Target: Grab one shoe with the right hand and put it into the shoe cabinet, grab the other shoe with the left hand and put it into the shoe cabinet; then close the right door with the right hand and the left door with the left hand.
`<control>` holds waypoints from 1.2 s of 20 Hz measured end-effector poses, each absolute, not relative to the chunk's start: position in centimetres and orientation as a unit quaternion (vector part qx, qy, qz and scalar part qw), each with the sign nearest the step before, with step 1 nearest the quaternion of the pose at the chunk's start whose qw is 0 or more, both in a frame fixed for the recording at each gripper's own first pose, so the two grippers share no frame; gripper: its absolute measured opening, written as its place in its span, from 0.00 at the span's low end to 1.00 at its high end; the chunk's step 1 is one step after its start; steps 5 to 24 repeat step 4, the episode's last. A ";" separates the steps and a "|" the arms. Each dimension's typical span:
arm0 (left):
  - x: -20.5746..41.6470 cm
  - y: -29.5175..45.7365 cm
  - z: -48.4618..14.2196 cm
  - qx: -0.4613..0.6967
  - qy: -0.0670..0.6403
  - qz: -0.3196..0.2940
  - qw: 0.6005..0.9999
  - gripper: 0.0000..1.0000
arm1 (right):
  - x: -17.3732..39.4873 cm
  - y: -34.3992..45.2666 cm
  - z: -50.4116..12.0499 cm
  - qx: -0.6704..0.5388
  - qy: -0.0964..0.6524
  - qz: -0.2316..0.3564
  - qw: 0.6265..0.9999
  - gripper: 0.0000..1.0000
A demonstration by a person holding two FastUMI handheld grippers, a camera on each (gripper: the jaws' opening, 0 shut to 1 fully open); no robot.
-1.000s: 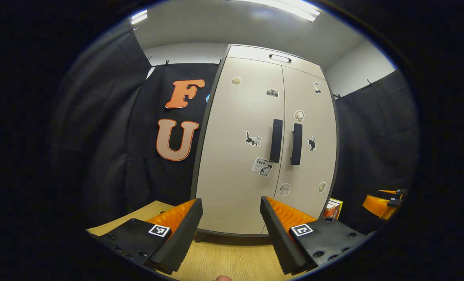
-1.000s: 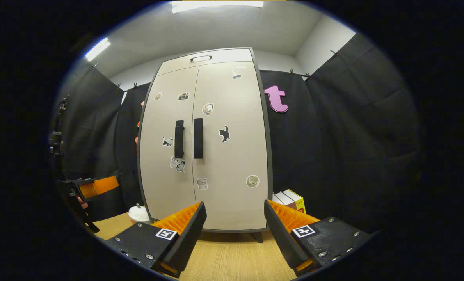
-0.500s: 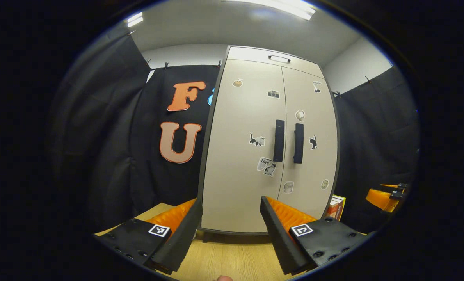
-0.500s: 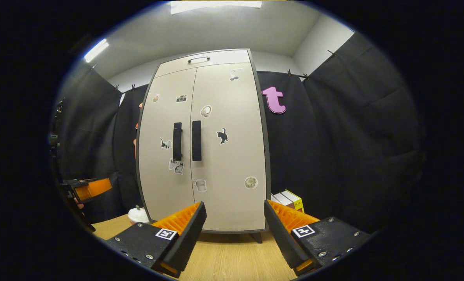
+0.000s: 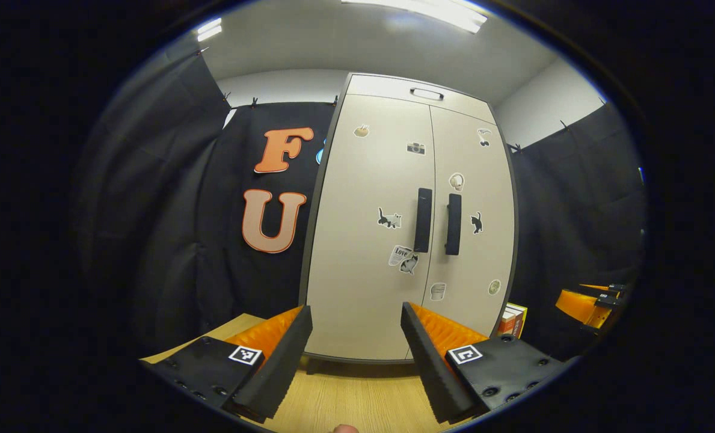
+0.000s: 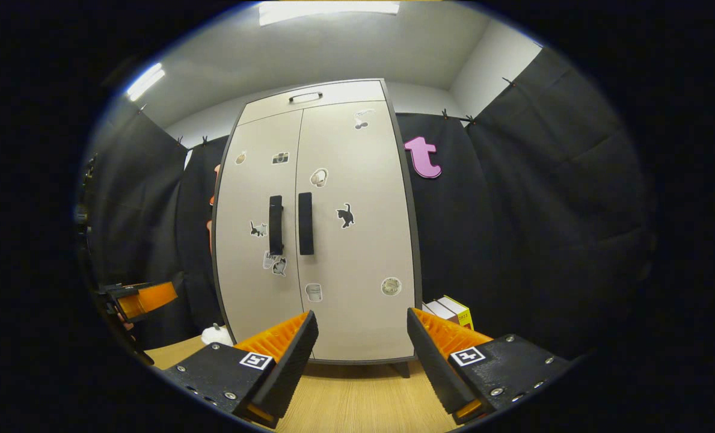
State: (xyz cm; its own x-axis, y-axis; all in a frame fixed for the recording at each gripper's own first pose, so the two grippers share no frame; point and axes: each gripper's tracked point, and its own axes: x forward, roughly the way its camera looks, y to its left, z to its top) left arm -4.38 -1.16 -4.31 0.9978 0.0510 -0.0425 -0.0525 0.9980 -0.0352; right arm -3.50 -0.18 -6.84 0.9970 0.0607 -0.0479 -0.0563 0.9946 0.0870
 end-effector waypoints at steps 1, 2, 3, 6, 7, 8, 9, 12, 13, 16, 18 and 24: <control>-4.3 -1.2 -4.3 -0.018 0.022 0.025 0.999 0.96 | -3.5 -0.2 -6.8 0.042 0.024 0.029 0.998 0.92; -4.4 -1.2 -4.4 -0.018 0.023 0.024 0.999 0.96 | -3.5 -0.3 -6.9 0.040 0.024 0.028 0.999 0.92; -4.4 -1.3 -4.5 -0.019 0.023 0.023 0.999 0.96 | -3.5 -0.3 -6.9 0.038 0.024 0.028 0.999 0.92; -4.3 -1.2 -4.4 -0.019 0.023 0.024 0.999 0.96 | -3.5 -0.3 -7.1 0.037 0.026 0.028 0.999 0.92; -4.3 -1.2 -4.4 -0.019 0.023 0.024 0.999 0.96 | -3.5 -0.3 -7.1 0.037 0.026 0.028 0.999 0.92; -4.3 -1.2 -4.4 -0.019 0.023 0.024 0.999 0.96 | -3.5 -0.3 -7.1 0.037 0.026 0.028 0.999 0.92; -4.3 -1.2 -4.4 -0.019 0.023 0.024 0.999 0.96 | -3.5 -0.3 -7.1 0.037 0.026 0.028 0.999 0.92; -4.3 -1.2 -4.4 -0.019 0.023 0.024 0.999 0.96 | -3.5 -0.3 -7.1 0.037 0.026 0.028 0.999 0.92; -4.3 -1.2 -4.4 -0.019 0.023 0.024 0.999 0.96 | -3.5 -0.3 -7.1 0.037 0.026 0.028 0.999 0.92; -4.3 -1.2 -4.4 -0.019 0.023 0.024 0.999 0.96 | -3.5 -0.3 -7.1 0.037 0.026 0.028 0.999 0.92; -4.3 -1.2 -4.4 -0.019 0.023 0.024 0.999 0.96 | -3.5 -0.3 -7.1 0.037 0.026 0.028 0.999 0.92; -4.3 -1.2 -4.4 -0.019 0.023 0.024 0.999 0.96 | -3.5 -0.3 -7.1 0.037 0.026 0.028 0.999 0.92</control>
